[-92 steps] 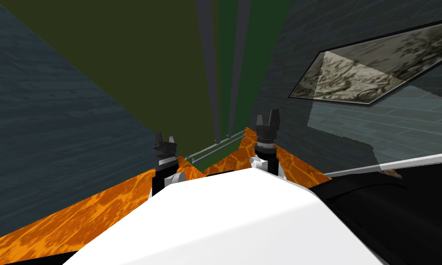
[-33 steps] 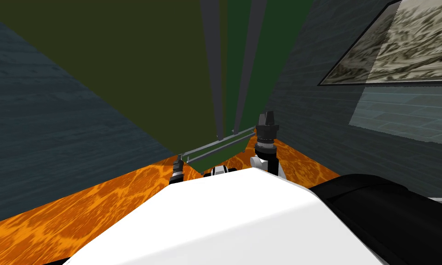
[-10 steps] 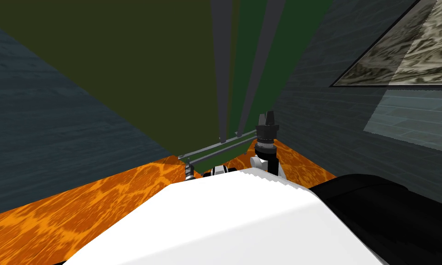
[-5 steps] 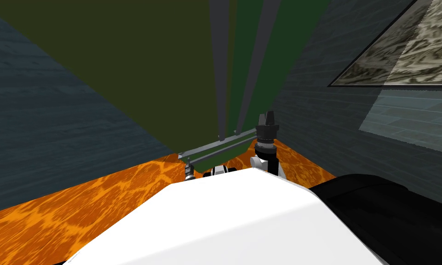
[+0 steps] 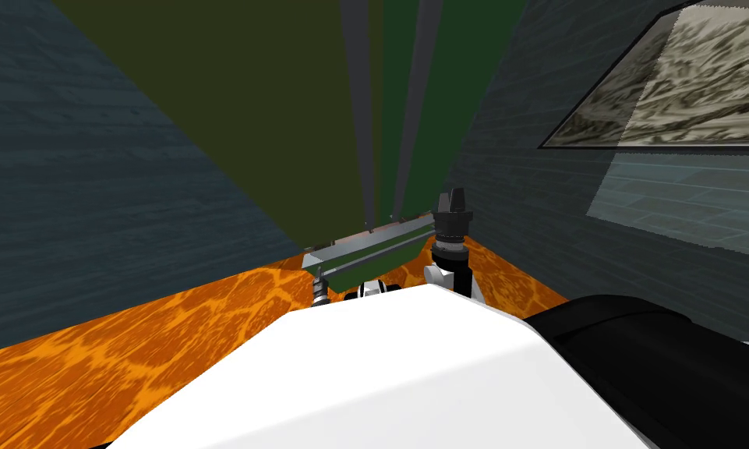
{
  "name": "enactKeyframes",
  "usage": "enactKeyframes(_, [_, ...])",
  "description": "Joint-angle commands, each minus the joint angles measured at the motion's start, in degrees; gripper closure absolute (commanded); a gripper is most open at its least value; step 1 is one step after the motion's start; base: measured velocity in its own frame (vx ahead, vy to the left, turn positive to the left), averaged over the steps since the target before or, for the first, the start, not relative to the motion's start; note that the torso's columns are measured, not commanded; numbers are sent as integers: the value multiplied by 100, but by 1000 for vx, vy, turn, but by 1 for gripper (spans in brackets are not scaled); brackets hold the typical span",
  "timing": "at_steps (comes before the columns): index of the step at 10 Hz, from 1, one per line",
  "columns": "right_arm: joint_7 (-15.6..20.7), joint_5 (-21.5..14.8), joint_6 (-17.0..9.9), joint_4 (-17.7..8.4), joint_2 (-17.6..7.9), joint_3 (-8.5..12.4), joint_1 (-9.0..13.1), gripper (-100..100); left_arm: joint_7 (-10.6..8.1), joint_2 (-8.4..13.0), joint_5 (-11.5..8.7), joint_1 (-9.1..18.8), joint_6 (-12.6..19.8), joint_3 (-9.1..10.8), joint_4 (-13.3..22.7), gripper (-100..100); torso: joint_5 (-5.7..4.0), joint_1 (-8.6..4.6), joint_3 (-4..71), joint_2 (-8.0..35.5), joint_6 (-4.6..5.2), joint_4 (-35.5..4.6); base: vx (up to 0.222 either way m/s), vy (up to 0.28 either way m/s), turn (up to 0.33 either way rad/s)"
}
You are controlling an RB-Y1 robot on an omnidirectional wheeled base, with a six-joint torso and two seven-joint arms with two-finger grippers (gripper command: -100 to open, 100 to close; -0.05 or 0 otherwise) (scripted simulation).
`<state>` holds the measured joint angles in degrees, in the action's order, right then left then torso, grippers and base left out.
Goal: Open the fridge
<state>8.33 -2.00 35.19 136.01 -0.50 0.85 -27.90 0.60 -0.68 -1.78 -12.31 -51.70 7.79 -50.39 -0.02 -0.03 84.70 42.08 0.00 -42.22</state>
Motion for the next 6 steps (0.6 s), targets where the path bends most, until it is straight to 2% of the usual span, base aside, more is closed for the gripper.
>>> enactKeyframes(1, [0,0,0,0,0,0,1,0,-121,148,-55,-4,23,75,10,100,4,-7,-18,29,1,-1,-182,-98,-49])
enactKeyframes(3, [0,0,0,0,0,0,1,0,-222,275,-104,-9,38,141,13,100,8,-3,-15,18,8,1,-192,-102,-79])
enactKeyframes(4, [0,0,0,0,0,0,1,0,-180,235,-94,13,19,130,24,100,2,-4,-13,21,5,-5,-101,-48,3])
enactKeyframes(6, [0,0,0,0,0,0,0,0,-265,321,-128,-33,17,174,38,100,-2,12,-5,14,-4,-5,-152,-48,-53])
